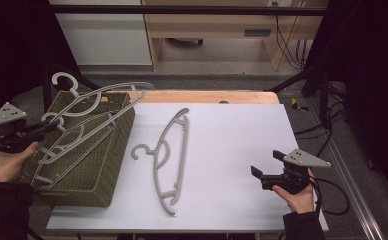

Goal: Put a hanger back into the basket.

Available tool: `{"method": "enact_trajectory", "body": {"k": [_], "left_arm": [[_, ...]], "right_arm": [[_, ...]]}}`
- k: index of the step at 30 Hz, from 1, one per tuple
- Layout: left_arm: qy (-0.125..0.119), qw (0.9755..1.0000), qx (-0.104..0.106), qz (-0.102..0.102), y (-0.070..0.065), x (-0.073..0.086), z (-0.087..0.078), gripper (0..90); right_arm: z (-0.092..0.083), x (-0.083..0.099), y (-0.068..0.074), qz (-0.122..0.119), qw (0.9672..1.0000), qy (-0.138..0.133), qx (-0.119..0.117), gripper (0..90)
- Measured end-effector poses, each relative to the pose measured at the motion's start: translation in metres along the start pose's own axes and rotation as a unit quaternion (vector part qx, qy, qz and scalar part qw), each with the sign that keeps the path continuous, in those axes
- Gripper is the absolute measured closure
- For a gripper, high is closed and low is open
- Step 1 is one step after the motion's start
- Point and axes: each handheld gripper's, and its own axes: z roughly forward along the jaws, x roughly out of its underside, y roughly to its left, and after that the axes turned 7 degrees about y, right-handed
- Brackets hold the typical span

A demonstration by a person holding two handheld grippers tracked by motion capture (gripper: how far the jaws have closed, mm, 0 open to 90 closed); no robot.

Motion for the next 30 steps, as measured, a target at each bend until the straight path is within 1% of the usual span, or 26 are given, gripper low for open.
{"method": "enact_trajectory", "body": {"k": [4, 8, 13, 18, 19, 20, 22, 29, 30], "left_arm": [[0.002, 0.9999, -0.009, -0.005, 0.008, 0.007, 0.000, 82.2], [0.007, 0.9998, -0.016, -0.005, 0.016, 0.015, 0.000, 82.1], [0.013, 0.9995, -0.024, -0.016, 0.027, 0.027, 0.002, 82.2], [0.015, 0.9993, -0.028, -0.021, 0.033, 0.036, 0.005, 82.2], [0.018, 0.9992, -0.029, -0.019, 0.035, 0.038, 0.005, 82.2], [0.016, 0.9992, -0.030, -0.022, 0.036, 0.039, 0.006, 82.2], [0.018, 0.9993, -0.029, -0.018, 0.038, 0.041, 0.005, 82.2], [0.015, 0.9989, -0.033, -0.031, 0.048, 0.049, 0.004, 82.2], [0.016, 0.9988, -0.036, -0.030, 0.048, 0.050, 0.003, 82.2]], "right_arm": [[0.000, 0.000, 0.000, 0.000, 1.0000, 0.000, 0.000, 4.7], [0.000, 0.000, 0.000, 0.003, 1.0000, 0.000, 0.002, 4.7], [0.000, 0.000, 0.000, 0.003, 1.0000, -0.001, 0.002, 4.7], [0.000, 0.000, 0.000, 0.001, 1.0000, 0.001, 0.001, 4.8], [0.000, 0.000, 0.000, 0.001, 1.0000, 0.001, 0.001, 4.7], [0.000, 0.000, 0.000, 0.001, 1.0000, 0.001, 0.001, 4.7], [0.000, 0.000, 0.000, 0.002, 1.0000, 0.001, 0.002, 4.7], [0.000, 0.000, 0.000, 0.002, 1.0000, 0.001, 0.000, 4.7], [0.000, 0.000, 0.000, 0.002, 1.0000, 0.001, 0.000, 4.7]]}}
